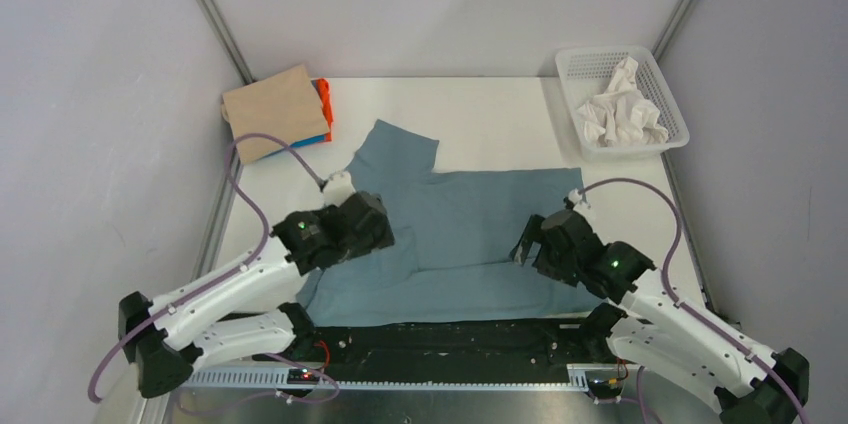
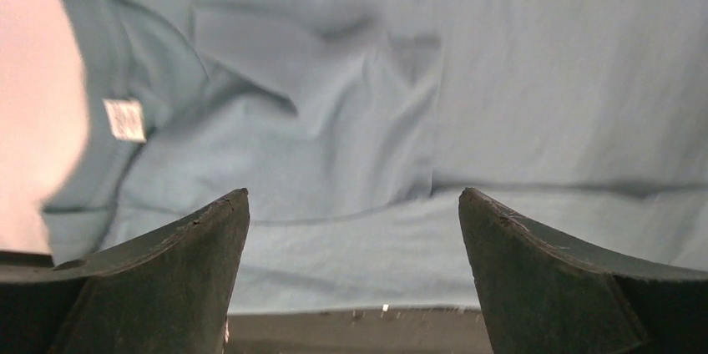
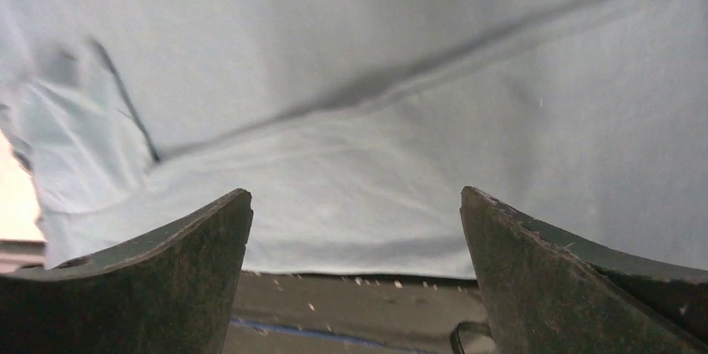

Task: Fold and stack the t-shirts
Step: Fold the flattened tshirt in 1/3 of the way, then grab the side of the flattened tshirt furthest away from the robot with both arms

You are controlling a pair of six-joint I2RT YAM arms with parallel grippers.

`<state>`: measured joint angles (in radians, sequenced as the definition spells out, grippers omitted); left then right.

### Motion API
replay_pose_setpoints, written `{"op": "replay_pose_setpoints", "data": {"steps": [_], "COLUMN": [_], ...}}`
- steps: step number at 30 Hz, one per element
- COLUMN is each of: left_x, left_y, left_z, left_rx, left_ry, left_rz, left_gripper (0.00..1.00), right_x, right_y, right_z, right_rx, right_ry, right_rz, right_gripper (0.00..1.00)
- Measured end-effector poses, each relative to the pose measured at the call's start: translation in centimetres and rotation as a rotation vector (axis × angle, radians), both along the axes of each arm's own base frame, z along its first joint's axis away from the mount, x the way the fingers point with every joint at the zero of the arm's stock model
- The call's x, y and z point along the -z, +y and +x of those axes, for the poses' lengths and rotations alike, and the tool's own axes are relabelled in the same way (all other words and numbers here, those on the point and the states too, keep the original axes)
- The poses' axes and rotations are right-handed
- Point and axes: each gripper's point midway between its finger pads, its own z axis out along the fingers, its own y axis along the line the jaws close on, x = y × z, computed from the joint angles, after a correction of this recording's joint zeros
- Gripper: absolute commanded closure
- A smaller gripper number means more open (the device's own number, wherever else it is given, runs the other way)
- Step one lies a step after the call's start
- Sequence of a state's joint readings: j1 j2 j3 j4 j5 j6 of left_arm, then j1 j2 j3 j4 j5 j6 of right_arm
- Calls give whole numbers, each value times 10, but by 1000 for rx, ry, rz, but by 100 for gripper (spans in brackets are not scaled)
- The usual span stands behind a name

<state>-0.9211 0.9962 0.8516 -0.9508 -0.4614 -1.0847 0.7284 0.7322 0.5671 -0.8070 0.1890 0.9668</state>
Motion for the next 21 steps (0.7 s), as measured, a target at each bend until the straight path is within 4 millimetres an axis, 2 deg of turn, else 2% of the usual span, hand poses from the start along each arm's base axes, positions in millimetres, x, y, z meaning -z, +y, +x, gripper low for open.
{"op": "replay_pose_setpoints", "data": {"steps": [3,5,9,13,17,21], "left_x": [-24,-35,-44,-31,-28,-34], "left_y": [16,25,47,64,65,48], "left_z": [34,58,108,145,189,270], "left_rx": [-67,-106,-169,-164,-125,-57], "left_ry": [-62,-94,-113,-54,-22,-62], "left_rz": [15,20,38,60,76,46], "left_gripper": [0,0,0,0,0,0], "right_x": [-26,-35,-36,-23,-9,-7], "right_y": [-4,-11,-28,-33,-42,-55], "right_z": [27,43,68,83,92,107], "right_rx": [48,93,172,166,169,206], "right_ry": [-100,-143,-166,-132,-104,-108], "right_rz": [12,17,15,-13,-69,-108], "right_gripper": [1,1,1,1,1,1]}}
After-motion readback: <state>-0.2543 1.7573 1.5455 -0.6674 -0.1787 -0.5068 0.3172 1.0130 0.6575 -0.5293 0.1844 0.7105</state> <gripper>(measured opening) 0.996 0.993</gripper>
